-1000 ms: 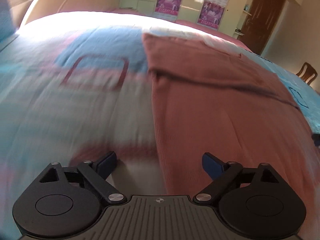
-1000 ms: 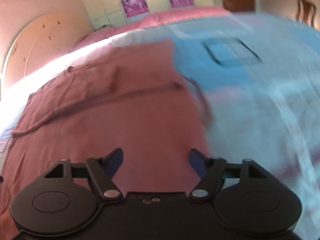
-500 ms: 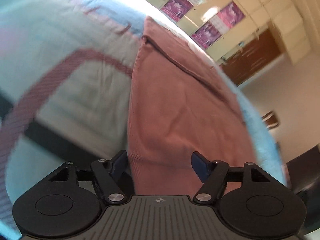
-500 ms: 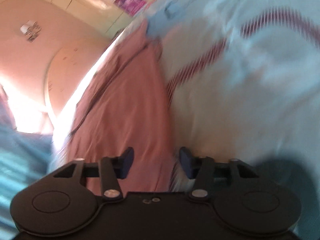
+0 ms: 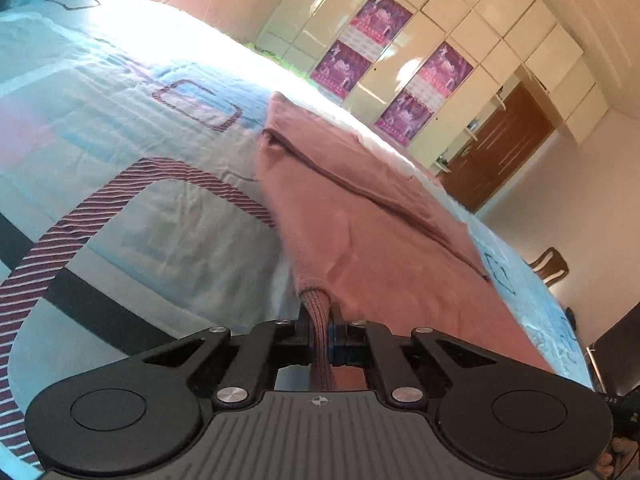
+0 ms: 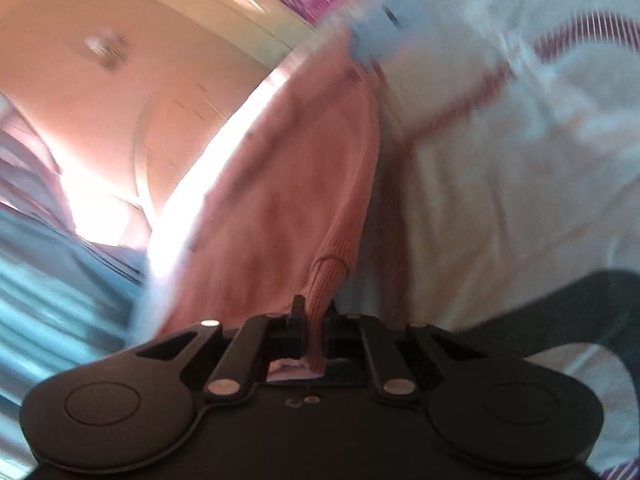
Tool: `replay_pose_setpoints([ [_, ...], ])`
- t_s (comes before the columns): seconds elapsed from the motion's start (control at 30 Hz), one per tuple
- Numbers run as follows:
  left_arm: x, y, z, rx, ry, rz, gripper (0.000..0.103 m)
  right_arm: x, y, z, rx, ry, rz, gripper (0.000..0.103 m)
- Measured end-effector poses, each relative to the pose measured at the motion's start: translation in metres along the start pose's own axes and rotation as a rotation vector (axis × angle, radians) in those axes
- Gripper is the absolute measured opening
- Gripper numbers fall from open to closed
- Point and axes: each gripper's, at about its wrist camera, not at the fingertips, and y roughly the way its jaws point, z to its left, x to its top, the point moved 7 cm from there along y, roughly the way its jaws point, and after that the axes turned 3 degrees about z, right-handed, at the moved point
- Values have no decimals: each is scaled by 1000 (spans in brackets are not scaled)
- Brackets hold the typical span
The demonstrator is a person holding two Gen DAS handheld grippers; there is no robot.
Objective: Fold small clothes
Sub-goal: 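Grasp the sweatshirt hem with both grippers, rolling them sideways, then lift the hem with both grippers and fold it up toward the collar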
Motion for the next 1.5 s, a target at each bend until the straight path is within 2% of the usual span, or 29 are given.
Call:
replay_pose_setpoints([
  [0.03,-3,8,6,31,-2,31,5,2,-3,-1,2,-10,-20,7],
  [0.07,-7,19,16,54,-27,70,5,1,3,-10,-40,-4,5,7],
  [0.13,-8,20,22,39,-71,58,5,-6,21,-27,-119,-14,83,7],
  [0.3,-2,10,26,-19,-162,-11,5,7,12,-14,-36,2,7,7],
  [0.4,13,5,21,-97,-220,-83,5,29,6,5,-10,-41,-41,7],
  [0.53,60,17,-1,-181,-254,-167,5,79,12,37,-3,-124,-112,7],
  [0.63,107,47,-19,-223,-270,-207,5,129,33,55,-23,-144,-157,7],
  [0.7,135,68,-29,-226,-261,-209,5,165,48,62,-45,-132,-193,7],
  [0.8,181,109,-39,-198,-217,-190,5,216,77,66,-82,-113,-222,7],
  [0.97,244,184,-32,-150,-209,-131,5,289,150,58,-128,-56,-192,7],
  [1.07,270,231,-25,-125,-193,-83,5,318,195,40,-151,1,-160,7],
  [1.23,284,294,-4,-95,-187,-17,5,336,257,2,-220,19,-96,8],
  [1.3,288,309,-3,-116,-180,-13,5,338,273,-11,-205,46,-85,9],
  [1.37,293,314,-3,-127,-174,-33,5,340,282,-15,-173,49,-84,16],
  [1.4,295,317,-2,-143,-182,-40,9,341,284,-16,-164,39,-86,20],
  [1.43,294,315,1,-155,-182,-52,30,343,283,-14,-170,30,-84,39],
  [1.47,295,312,2,-156,-171,-79,67,344,281,-10,-170,11,-93,59],
  [1.5,297,306,4,-136,-154,-117,82,346,275,-4,-165,-32,-127,65],
])
